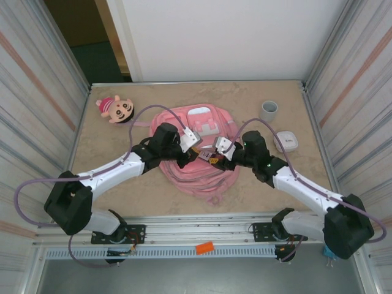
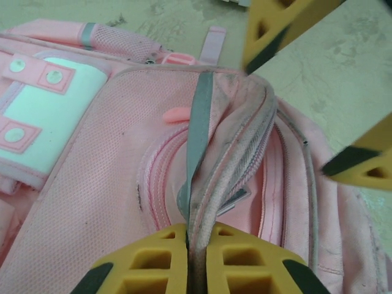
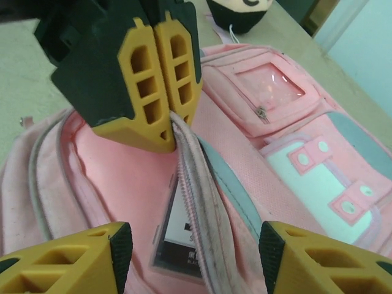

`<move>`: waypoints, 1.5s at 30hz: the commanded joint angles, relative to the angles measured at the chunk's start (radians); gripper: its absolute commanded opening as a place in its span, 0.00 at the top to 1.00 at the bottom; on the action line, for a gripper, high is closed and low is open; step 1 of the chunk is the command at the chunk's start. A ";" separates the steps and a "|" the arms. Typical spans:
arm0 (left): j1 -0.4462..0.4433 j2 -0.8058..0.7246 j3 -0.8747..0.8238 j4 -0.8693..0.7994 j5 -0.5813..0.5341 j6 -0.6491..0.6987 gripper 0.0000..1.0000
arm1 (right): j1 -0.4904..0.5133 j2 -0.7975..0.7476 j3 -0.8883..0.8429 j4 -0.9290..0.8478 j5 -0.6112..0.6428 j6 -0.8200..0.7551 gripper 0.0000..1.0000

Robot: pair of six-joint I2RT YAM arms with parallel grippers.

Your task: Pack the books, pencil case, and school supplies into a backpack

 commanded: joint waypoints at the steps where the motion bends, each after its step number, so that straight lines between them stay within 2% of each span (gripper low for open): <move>1: 0.001 -0.045 -0.003 0.105 0.136 -0.007 0.90 | -0.022 0.083 0.033 0.070 -0.071 -0.026 0.43; 4: 0.002 -0.032 0.001 0.099 0.168 -0.001 0.90 | -0.028 0.143 0.063 0.113 -0.092 -0.025 0.47; 5: 0.001 -0.030 0.001 0.094 0.166 0.000 0.89 | -0.033 0.156 0.076 0.108 -0.104 -0.027 0.51; 6: 0.002 -0.031 0.000 0.082 0.152 -0.001 0.86 | -0.040 0.168 0.091 0.095 -0.124 -0.029 0.62; 8: 0.018 -0.048 -0.010 0.060 0.130 -0.015 0.66 | -0.060 0.182 0.110 0.069 -0.161 -0.034 0.86; 9: 0.036 -0.067 -0.026 0.054 0.118 -0.029 0.55 | -0.069 0.183 0.114 0.059 -0.175 -0.037 0.94; 10: 0.060 -0.092 -0.045 0.047 0.110 -0.043 0.47 | -0.078 0.182 0.111 0.053 -0.191 -0.042 0.97; 12: 0.121 -0.146 -0.089 0.037 0.109 -0.065 0.36 | -0.090 0.180 0.102 0.052 -0.210 -0.050 0.99; 14: 0.192 -0.195 -0.127 0.000 0.143 -0.037 0.31 | -0.098 0.178 0.101 0.044 -0.217 -0.059 1.00; 17: 0.289 -0.244 -0.114 -0.190 0.216 0.186 0.29 | -0.106 0.174 0.100 0.031 -0.227 -0.067 1.00; 21: 0.384 -0.244 -0.088 -0.357 0.227 0.499 0.27 | -0.110 0.176 0.102 0.031 -0.238 -0.067 1.00; 24: 0.397 -0.186 -0.055 -0.457 0.219 0.671 0.25 | -0.112 0.183 0.110 0.030 -0.245 -0.068 1.00; 27: 0.401 -0.112 -0.035 -0.493 0.187 0.761 0.24 | -0.113 0.181 0.112 0.027 -0.244 -0.068 1.00; 30: 0.403 -0.056 -0.034 -0.423 0.184 0.778 0.24 | -0.113 0.176 0.112 0.019 -0.242 -0.073 1.00; 34: 0.402 0.020 -0.015 -0.369 0.260 0.790 0.28 | -0.115 0.171 0.112 0.010 -0.239 -0.074 1.00; 38: 0.398 0.032 -0.005 -0.379 0.336 0.782 0.47 | -0.115 0.171 0.112 0.005 -0.232 -0.069 1.00; 45: 0.372 -0.022 -0.042 -0.414 0.330 0.746 0.86 | -0.113 0.184 0.124 0.010 -0.216 -0.046 1.00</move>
